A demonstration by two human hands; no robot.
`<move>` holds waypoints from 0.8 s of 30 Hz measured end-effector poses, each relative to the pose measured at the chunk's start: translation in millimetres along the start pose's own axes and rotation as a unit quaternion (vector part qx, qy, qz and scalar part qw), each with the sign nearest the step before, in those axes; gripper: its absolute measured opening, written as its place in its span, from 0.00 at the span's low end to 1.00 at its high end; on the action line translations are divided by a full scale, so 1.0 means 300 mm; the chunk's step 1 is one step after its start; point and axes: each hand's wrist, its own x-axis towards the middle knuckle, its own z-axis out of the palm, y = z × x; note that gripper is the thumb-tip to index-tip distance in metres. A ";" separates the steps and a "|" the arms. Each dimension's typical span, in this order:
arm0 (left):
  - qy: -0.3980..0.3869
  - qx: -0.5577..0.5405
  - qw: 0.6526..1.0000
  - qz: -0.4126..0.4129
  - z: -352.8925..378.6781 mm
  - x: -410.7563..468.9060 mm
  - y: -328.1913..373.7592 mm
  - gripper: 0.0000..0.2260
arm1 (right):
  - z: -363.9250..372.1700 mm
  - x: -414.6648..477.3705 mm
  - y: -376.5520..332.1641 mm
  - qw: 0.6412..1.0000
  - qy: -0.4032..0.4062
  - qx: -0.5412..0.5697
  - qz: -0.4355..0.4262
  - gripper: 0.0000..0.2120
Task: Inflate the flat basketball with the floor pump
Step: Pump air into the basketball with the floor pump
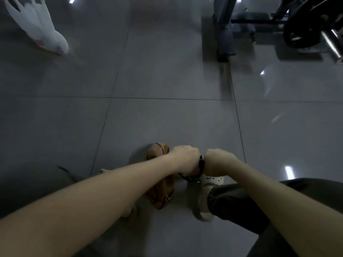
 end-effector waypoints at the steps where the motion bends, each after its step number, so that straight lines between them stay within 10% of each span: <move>1: 0.000 -0.009 1.000 0.004 0.037 0.020 0.003 0.06 | 0.033 0.028 0.011 1.000 0.000 -0.009 0.003 0.06; 9: -0.042 -0.010 0.999 -0.005 0.064 0.032 -0.007 0.07 | 0.064 0.034 0.001 1.000 -0.004 0.001 0.004 0.09; 17: -0.018 -0.038 0.999 0.017 -0.484 -0.114 0.020 0.05 | -0.457 -0.240 0.052 0.995 0.020 0.093 -0.043 0.05; 24: -0.016 -0.026 1.000 0.008 -0.064 -0.007 -0.012 0.11 | -0.055 -0.028 0.011 1.000 0.008 0.020 -0.010 0.09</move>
